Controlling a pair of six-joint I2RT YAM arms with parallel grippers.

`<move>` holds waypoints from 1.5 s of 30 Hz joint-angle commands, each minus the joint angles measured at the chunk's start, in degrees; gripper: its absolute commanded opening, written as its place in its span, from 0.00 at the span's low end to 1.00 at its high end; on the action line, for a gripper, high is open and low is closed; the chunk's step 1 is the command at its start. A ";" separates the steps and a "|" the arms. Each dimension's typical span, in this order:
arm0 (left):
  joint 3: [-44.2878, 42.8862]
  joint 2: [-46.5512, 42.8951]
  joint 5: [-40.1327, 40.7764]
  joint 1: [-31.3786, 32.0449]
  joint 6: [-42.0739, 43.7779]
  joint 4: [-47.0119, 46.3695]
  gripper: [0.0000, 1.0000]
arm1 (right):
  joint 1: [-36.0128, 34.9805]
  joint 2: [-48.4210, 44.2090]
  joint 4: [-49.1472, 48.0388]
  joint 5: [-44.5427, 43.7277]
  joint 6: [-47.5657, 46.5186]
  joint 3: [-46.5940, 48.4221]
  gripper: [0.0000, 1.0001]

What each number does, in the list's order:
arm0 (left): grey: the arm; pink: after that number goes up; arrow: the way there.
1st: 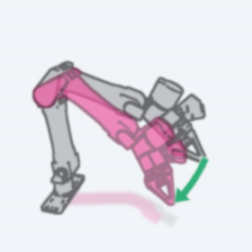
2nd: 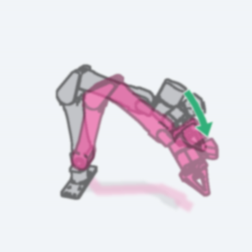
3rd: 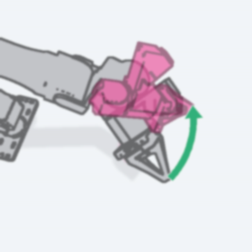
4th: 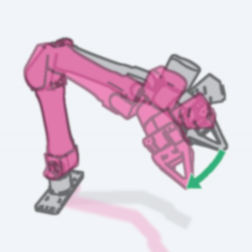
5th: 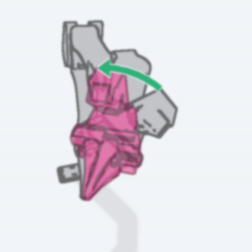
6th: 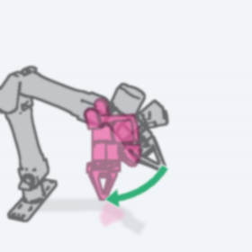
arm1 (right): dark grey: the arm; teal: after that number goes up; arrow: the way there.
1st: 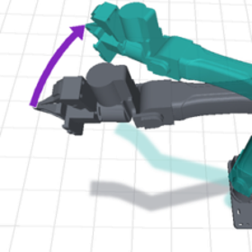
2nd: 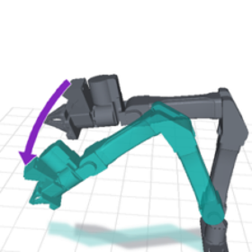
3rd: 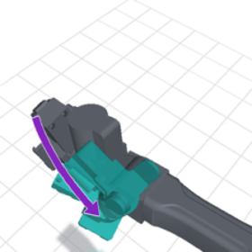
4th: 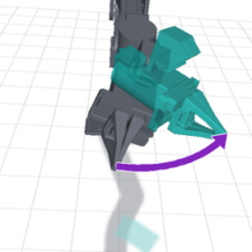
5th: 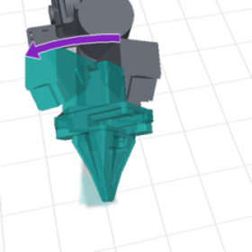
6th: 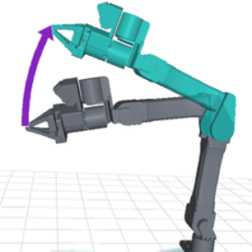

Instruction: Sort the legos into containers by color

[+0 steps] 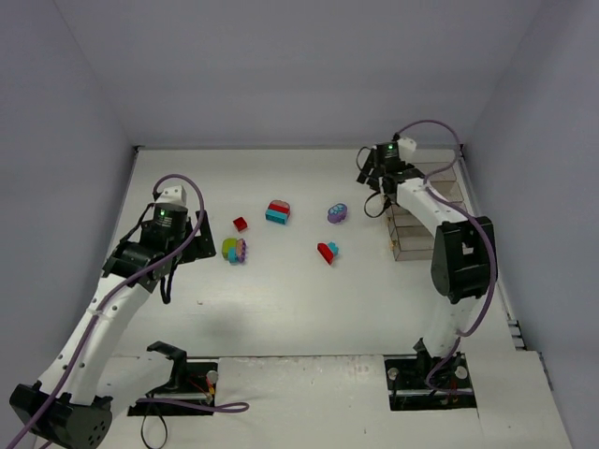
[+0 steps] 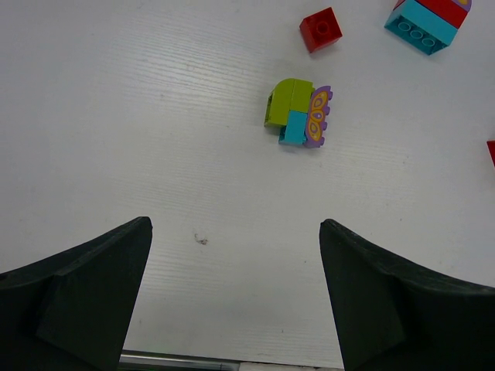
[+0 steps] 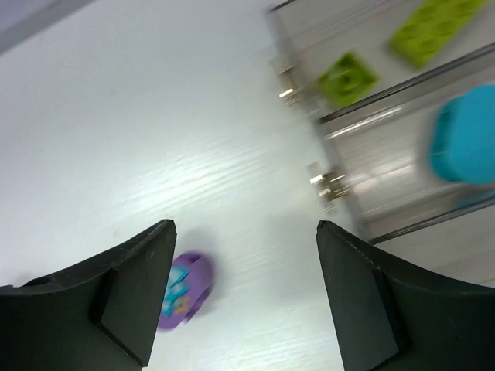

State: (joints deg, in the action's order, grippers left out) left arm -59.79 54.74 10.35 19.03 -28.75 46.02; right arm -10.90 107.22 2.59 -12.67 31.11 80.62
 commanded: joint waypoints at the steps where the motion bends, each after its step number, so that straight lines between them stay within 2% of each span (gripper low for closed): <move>1: -2.97 -0.95 0.72 0.22 0.01 -1.46 0.83 | -4.39 -2.20 -1.89 0.27 -2.91 1.73 0.70; 14: -1.30 -4.20 0.72 0.22 -0.08 0.30 0.83 | -12.39 8.09 0.66 1.06 10.45 2.88 0.72; 20: -1.21 -4.64 0.90 0.13 0.10 1.18 0.83 | -13.98 11.87 0.75 1.68 13.62 4.63 0.68; 25: -1.03 -5.08 1.16 0.13 0.28 1.79 0.83 | -14.50 12.40 1.01 0.89 14.50 3.59 0.44; 26: -1.03 -5.26 1.25 0.22 0.19 1.71 0.83 | -14.59 11.88 1.01 0.80 14.33 3.32 0.30; 28: -0.85 -5.35 1.34 0.22 0.19 1.71 0.83 | -14.59 11.09 1.10 -0.16 13.89 2.70 0.17; 29: -0.85 -5.35 1.34 0.22 0.19 1.62 0.83 | -14.51 9.95 1.10 -0.60 13.63 2.00 0.05; 30: -0.77 -5.35 1.25 0.22 0.28 1.44 0.83 | -14.50 9.16 1.19 -1.74 12.93 1.74 0.00; 38: -1.12 -4.29 -0.15 0.22 0.01 -0.58 0.83 | -11.44 -4.72 1.54 -10.35 11.95 -2.57 0.00; 45: -0.59 -3.85 -1.38 0.13 0.01 -2.42 0.83 | -0.02 -14.22 4.09 -10.89 15.03 -10.12 0.00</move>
State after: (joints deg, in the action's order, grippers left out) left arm -59.77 50.43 9.76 19.03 -28.75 46.85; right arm -14.72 96.82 5.41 -19.40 44.18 73.19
